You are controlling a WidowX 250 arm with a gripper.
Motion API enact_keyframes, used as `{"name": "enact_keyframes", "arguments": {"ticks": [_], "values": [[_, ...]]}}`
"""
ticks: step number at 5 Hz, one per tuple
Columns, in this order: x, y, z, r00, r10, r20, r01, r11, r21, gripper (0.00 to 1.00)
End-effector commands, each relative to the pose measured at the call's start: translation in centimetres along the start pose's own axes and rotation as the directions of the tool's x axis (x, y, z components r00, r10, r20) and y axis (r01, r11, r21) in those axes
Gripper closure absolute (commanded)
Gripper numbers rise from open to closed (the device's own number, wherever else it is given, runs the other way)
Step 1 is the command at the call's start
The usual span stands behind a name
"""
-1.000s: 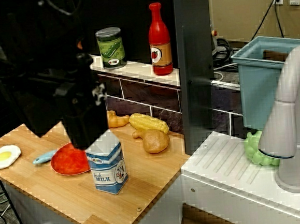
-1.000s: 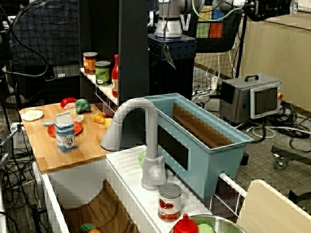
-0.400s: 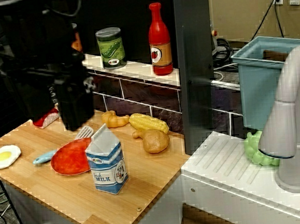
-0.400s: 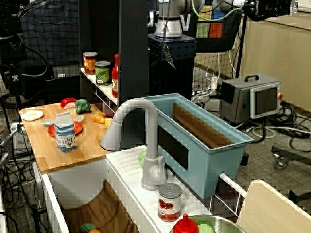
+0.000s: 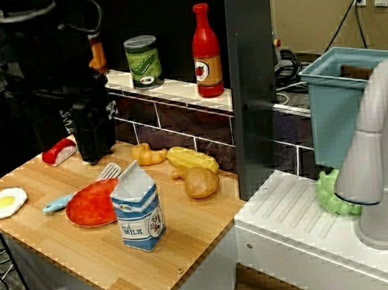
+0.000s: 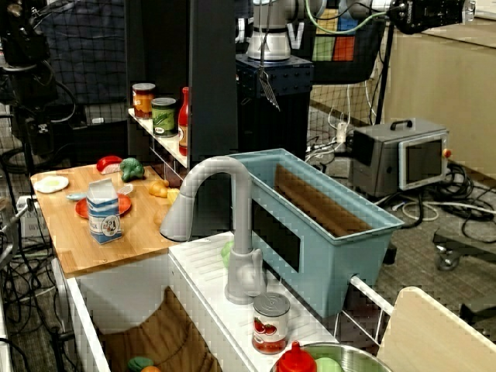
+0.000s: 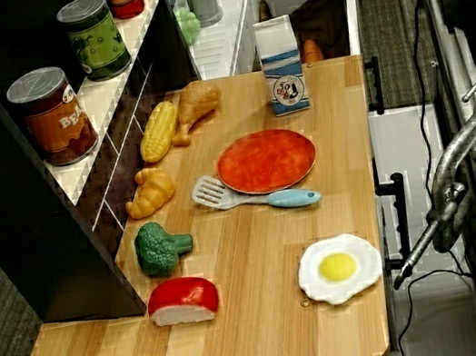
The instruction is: Lift milk box
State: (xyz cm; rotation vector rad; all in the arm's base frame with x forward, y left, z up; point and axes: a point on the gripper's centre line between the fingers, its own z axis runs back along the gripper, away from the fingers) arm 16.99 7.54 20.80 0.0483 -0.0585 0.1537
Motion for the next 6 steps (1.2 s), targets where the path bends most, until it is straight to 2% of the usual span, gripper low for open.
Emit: {"name": "enact_keyframes", "arguments": {"ticks": [1, 3, 4, 6], "values": [[2.4, 2.9, -0.9, 0.997, 0.072, 0.022, -0.072, 0.997, 0.011, 0.0], [5.0, 4.2, -2.0, 0.994, 0.108, -0.005, -0.108, 0.994, 0.011, 0.0], [6.4, 4.9, -3.0, 0.992, 0.129, -0.002, -0.129, 0.992, 0.01, 0.0], [8.0, 5.7, -3.4, 0.987, 0.163, -0.006, -0.163, 0.987, 0.004, 0.0]]}}
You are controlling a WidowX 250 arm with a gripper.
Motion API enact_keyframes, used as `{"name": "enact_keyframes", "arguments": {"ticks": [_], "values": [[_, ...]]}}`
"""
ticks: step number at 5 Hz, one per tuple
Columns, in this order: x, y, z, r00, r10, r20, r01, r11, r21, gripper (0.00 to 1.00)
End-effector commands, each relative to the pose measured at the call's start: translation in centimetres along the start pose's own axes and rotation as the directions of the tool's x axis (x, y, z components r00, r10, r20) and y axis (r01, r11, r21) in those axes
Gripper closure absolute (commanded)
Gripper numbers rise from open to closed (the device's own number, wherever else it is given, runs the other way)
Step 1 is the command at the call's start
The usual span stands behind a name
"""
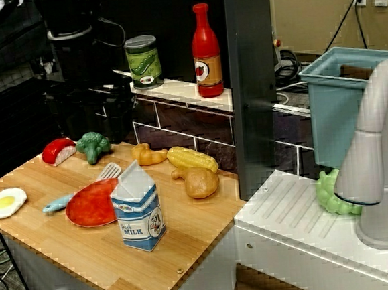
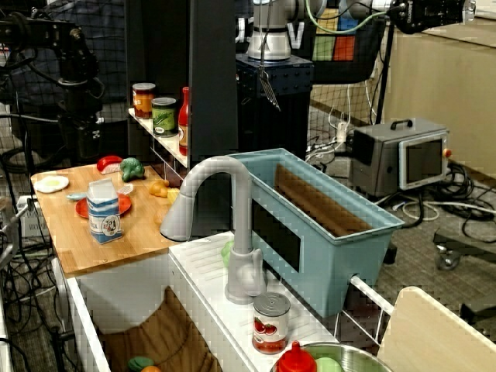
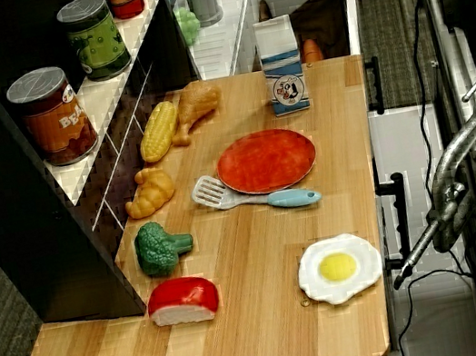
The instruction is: Lift milk box
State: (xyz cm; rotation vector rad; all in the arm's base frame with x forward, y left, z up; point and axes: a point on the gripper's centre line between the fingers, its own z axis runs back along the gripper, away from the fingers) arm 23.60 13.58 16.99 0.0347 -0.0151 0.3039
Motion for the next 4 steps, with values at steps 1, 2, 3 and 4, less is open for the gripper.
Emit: {"name": "enact_keyframes", "arguments": {"ticks": [1, 2, 3, 4], "values": [[1.0, 0.8, 0.9, 0.997, 0.032, 0.065, -0.032, 0.999, 0.0, 0.0], [1.2, 0.3, 0.0, 0.992, 0.057, 0.109, -0.056, 0.998, -0.011, 0.0], [1.1, 0.0, -0.7, 0.991, 0.082, 0.105, -0.08, 0.997, -0.024, 0.0], [1.1, -0.1, -0.9, 0.991, 0.09, 0.101, -0.087, 0.996, -0.029, 0.0]]}}
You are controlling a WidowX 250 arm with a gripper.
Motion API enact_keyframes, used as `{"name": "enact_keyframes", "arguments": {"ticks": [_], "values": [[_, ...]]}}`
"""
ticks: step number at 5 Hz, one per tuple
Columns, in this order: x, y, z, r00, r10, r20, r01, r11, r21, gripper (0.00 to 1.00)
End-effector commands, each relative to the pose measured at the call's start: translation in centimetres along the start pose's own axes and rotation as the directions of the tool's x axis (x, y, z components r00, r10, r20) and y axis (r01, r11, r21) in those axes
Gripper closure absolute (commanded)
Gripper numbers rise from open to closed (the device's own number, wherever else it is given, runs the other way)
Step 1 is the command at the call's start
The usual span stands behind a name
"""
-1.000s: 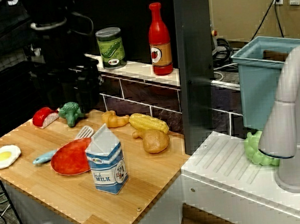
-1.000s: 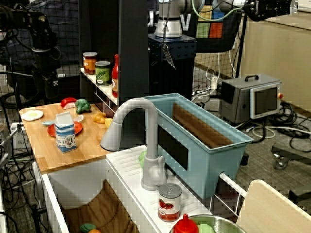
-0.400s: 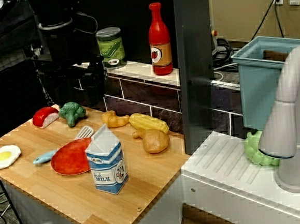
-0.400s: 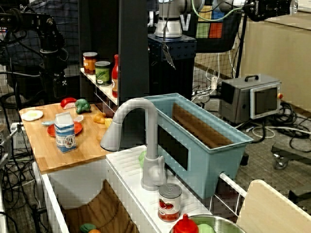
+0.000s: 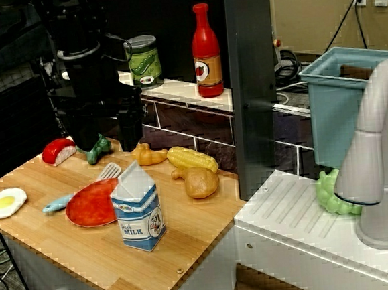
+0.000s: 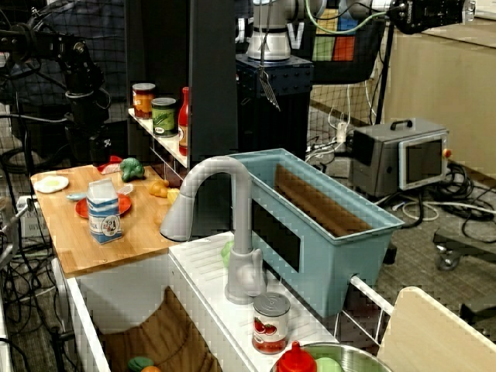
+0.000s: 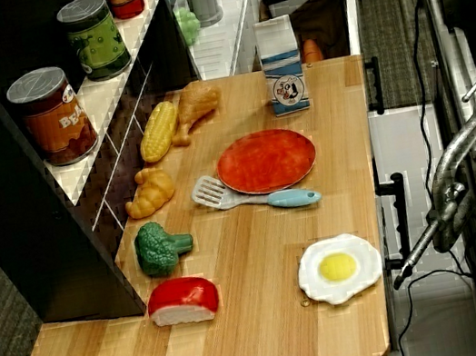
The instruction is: Lift milk box
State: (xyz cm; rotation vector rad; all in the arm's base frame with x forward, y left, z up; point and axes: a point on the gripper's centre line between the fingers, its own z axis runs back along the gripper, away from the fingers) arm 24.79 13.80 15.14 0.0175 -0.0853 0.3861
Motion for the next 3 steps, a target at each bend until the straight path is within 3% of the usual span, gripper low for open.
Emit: {"name": "enact_keyframes", "arguments": {"ticks": [1, 3], "values": [[-0.3, 0.0, 0.6, 0.998, 0.018, 0.053, -0.018, 1.0, -0.004, 0.0], [-0.1, -0.6, -1.1, 1.0, 0.013, 0.022, -0.013, 1.0, 0.017, 0.0]]}}
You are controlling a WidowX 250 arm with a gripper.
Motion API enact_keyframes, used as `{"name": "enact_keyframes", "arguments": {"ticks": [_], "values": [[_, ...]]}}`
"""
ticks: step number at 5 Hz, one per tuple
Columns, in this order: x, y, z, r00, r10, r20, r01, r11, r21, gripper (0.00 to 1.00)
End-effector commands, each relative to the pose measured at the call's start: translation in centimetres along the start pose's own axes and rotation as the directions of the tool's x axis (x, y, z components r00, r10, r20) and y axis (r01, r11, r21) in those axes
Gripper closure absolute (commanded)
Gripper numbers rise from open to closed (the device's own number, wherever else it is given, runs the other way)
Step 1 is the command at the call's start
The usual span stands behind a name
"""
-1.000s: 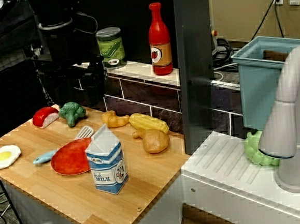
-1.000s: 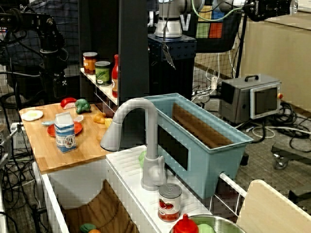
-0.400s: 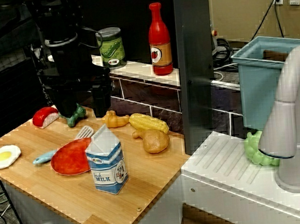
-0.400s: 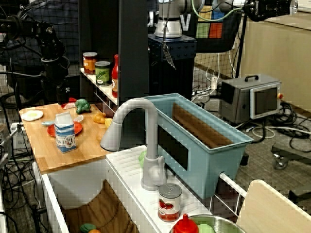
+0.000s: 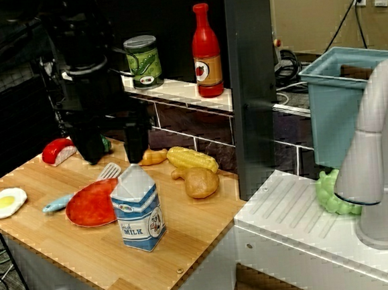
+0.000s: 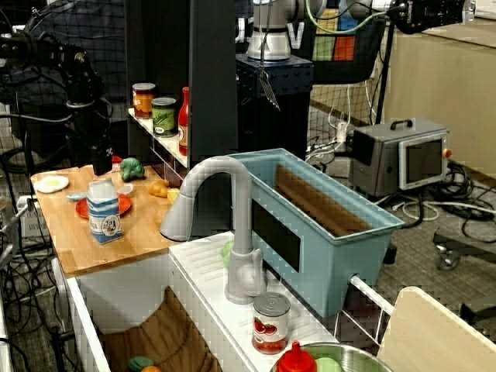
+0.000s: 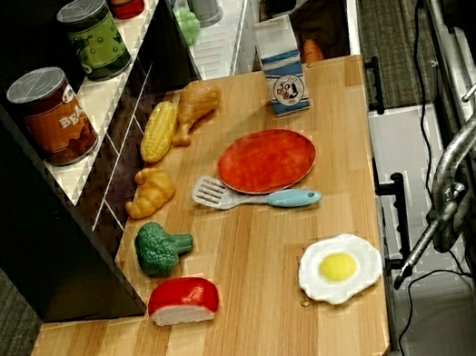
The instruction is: Lift milk box
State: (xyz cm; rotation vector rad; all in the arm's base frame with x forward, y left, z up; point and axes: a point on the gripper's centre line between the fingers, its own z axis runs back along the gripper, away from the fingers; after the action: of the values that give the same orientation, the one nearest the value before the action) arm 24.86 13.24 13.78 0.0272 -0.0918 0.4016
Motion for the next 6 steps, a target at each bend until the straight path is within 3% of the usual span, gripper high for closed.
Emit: {"name": "enact_keyframes", "arguments": {"ticks": [1, 3, 6], "values": [[0.1, -0.2, -0.4, 1.0, 0.012, 0.021, -0.012, 1.0, 0.007, 0.0], [0.4, -0.1, -2.1, 1.0, 0.012, -0.027, -0.011, 0.999, 0.046, 0.0], [-0.2, 0.4, -3.9, 0.998, -0.004, -0.063, 0.01, 0.996, 0.093, 0.0]]}}
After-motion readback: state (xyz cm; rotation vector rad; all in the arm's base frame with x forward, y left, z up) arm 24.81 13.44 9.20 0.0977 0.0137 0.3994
